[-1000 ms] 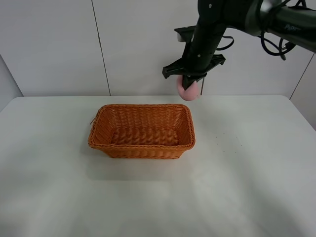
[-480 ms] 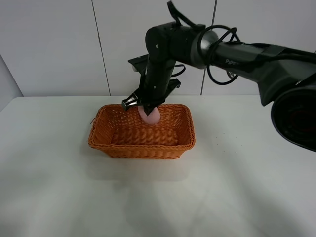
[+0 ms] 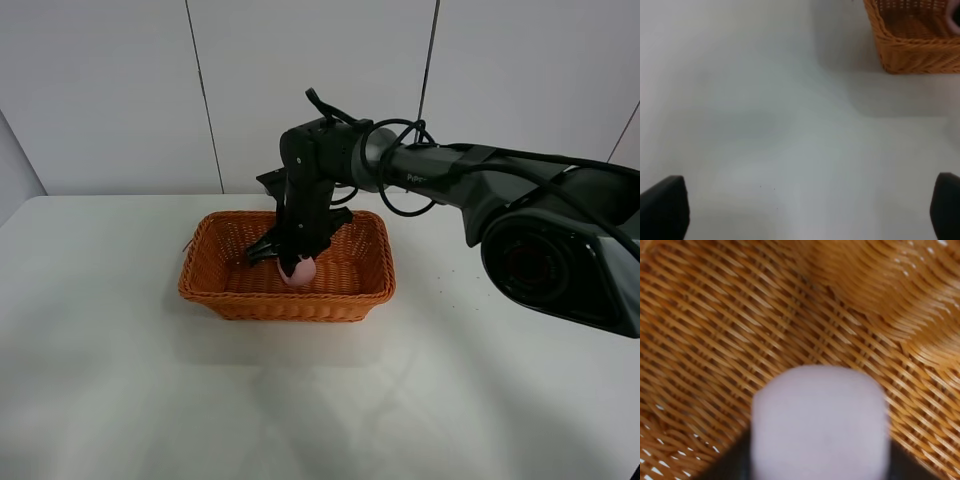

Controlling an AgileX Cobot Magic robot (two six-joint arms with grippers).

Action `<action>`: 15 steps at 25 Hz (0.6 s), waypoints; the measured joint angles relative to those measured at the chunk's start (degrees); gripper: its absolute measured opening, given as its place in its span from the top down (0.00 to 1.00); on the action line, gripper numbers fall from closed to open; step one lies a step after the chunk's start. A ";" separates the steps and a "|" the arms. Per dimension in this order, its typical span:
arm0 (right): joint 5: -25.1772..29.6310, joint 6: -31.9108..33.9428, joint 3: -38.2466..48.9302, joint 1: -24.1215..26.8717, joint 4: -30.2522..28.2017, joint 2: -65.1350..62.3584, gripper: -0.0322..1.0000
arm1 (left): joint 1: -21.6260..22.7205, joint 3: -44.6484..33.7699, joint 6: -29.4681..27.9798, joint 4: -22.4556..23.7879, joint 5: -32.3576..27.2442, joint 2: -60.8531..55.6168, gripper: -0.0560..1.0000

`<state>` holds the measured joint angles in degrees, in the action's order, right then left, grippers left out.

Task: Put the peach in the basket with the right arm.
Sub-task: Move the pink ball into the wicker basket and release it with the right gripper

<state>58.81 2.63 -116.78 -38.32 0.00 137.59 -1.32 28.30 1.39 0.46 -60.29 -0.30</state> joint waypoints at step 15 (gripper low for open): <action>10.42 0.71 -13.54 0.76 -1.19 -3.48 0.35 | 0.00 0.00 0.00 0.00 0.00 0.00 0.01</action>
<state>69.23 3.34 -130.32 -37.56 -1.19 134.11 -1.32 28.30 1.39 0.46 -60.29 -0.30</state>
